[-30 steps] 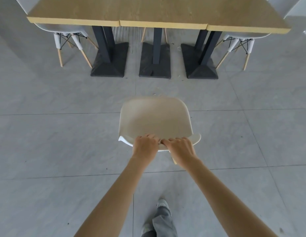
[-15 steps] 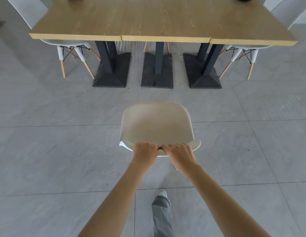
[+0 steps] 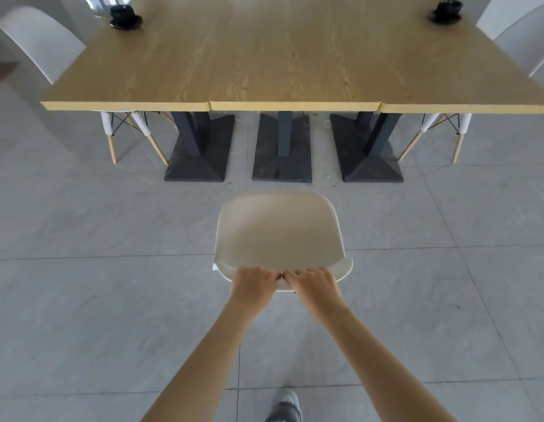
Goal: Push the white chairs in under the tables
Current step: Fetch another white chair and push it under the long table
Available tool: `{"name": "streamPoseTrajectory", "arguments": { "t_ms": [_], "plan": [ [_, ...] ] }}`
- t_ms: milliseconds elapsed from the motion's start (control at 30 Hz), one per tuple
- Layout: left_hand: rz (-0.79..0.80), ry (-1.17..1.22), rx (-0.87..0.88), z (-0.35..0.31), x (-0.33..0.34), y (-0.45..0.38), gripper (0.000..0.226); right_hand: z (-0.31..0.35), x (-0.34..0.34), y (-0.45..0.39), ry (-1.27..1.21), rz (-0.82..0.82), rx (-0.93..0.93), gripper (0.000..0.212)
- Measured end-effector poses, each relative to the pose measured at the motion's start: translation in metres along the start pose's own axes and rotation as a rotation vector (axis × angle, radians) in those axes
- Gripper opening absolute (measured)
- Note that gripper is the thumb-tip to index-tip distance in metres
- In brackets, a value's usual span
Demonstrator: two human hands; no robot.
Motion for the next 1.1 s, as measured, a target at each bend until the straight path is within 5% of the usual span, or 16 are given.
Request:
{"name": "streamPoseTrajectory", "arguments": {
  "t_ms": [1100],
  "plan": [
    [-0.107,0.035,0.049,0.131,-0.076,-0.229,0.024,-0.061,-0.035,-0.265,0.015,-0.015,0.015,0.043]
  ]
}}
Point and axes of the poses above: each hand's wrist, its own y-axis away from the middle knuckle, its own x-axis out of the palm, z = x × y, the point moved 4 cm from there along -y, towards the middle knuckle, and after that the axes turned 4 degrees about x, right-handed, at the moved point
